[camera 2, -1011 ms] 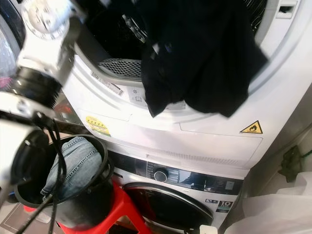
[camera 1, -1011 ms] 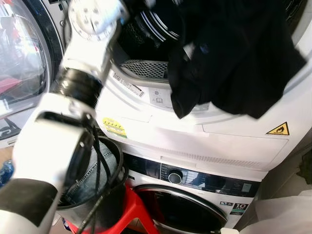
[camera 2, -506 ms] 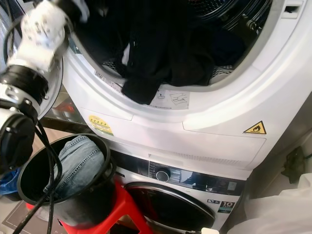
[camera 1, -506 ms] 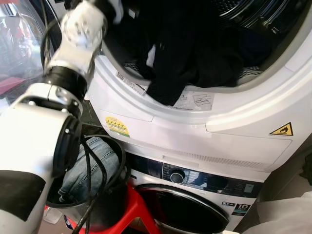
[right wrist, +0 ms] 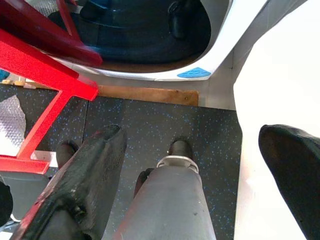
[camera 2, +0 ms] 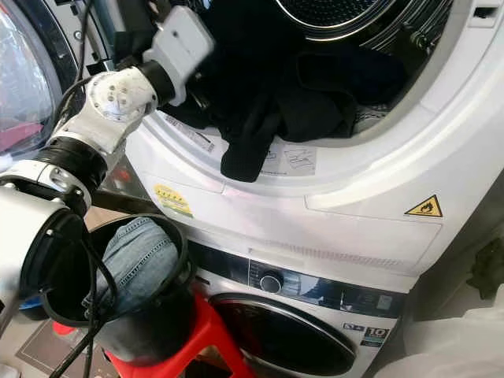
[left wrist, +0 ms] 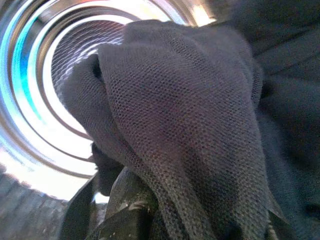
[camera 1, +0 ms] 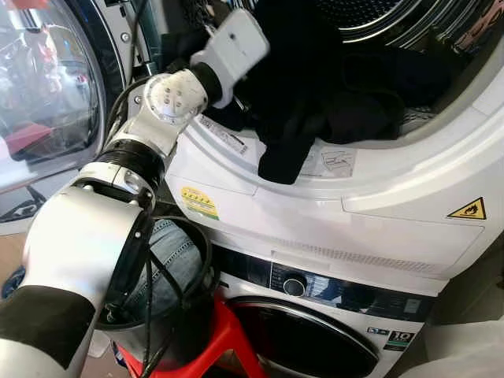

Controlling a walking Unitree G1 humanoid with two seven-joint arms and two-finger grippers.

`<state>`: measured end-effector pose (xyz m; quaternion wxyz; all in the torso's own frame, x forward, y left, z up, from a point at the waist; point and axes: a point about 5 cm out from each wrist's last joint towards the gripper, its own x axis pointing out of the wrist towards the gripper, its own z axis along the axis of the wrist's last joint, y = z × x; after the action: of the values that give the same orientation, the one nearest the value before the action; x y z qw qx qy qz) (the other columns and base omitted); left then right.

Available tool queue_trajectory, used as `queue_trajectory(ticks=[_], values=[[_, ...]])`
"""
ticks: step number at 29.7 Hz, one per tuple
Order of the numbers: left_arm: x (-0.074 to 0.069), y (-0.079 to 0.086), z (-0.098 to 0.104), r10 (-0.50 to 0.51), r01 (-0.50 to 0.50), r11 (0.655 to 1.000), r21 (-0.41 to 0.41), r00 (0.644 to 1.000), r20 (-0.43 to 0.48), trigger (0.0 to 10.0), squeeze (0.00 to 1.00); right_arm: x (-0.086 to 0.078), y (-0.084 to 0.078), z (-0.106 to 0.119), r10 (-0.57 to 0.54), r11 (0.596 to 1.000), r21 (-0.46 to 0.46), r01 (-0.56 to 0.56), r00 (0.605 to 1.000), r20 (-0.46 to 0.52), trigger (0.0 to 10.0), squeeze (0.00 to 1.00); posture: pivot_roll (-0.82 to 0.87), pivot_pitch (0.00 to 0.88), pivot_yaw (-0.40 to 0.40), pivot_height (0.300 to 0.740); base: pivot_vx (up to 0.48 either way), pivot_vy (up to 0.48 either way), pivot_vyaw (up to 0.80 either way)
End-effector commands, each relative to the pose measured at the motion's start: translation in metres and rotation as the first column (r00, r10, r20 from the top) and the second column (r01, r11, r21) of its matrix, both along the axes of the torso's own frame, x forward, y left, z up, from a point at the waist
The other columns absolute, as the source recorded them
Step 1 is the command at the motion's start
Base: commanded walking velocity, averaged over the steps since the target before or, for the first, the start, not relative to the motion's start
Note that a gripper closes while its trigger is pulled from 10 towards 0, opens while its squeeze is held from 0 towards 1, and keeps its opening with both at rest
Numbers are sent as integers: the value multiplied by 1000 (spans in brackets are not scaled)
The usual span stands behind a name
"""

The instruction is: Clothes washing

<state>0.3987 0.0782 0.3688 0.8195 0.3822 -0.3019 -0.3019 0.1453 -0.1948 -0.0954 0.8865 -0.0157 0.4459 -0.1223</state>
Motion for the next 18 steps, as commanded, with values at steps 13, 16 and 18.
queue_trajectory(ticks=[13,16,18], values=[[-32,-53,58,-187,183,982,38,960,207,0,0,5,2,3,16,1000,-12,-15,999,42,10000,0,-173,21,152,740,0,0,0],[-28,-45,65,-130,143,988,-55,971,199,0,0,6,2,4,11,1000,-11,-10,999,50,10000,0,-175,30,158,740,0,0,0],[-21,-38,58,-125,136,983,-126,987,97,2706,0,7,3,4,7,1000,-9,-6,998,55,10000,0,-174,35,161,740,0,0,0]])
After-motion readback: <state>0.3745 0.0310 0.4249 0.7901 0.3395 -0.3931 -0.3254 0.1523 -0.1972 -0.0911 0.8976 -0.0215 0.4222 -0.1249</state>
